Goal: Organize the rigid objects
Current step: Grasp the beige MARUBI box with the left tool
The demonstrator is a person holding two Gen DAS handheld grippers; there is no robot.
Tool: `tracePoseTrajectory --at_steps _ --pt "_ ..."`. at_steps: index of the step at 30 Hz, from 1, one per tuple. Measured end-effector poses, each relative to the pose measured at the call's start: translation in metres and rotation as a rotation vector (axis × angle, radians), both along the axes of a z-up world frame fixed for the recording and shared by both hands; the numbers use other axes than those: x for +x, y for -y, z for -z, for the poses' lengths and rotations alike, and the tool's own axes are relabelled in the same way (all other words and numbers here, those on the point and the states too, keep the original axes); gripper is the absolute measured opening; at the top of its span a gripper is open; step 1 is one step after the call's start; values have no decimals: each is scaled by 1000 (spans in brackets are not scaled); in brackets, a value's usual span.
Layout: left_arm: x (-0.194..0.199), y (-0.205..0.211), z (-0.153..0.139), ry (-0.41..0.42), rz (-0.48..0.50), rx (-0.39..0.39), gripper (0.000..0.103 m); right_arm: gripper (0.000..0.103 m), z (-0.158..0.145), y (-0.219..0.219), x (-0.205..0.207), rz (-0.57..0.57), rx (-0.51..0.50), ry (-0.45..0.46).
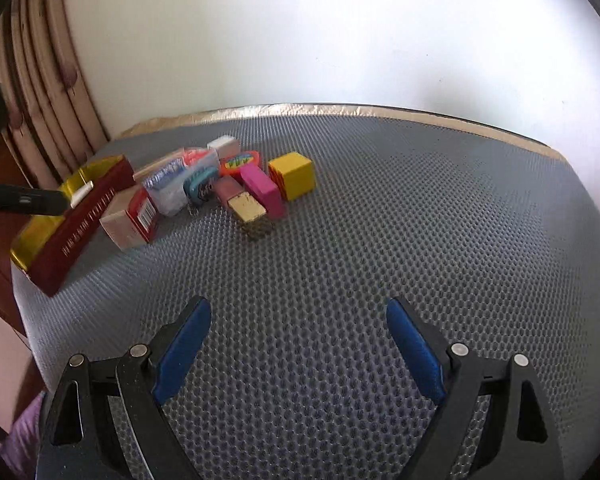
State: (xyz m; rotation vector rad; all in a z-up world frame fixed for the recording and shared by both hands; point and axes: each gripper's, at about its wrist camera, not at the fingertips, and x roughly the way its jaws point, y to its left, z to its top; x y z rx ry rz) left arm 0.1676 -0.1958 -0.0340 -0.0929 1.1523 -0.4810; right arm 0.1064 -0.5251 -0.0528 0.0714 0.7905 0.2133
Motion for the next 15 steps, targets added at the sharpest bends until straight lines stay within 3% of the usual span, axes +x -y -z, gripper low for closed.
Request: tracePoseTrajectory --at_steps 4,15 --pt "22 11 14 -53 -31 28 61 88 -1 7 -5 -6 58 1" --pt "43 20 40 -101 -82 67 61 88 -7 12 -12 -34 108 24"
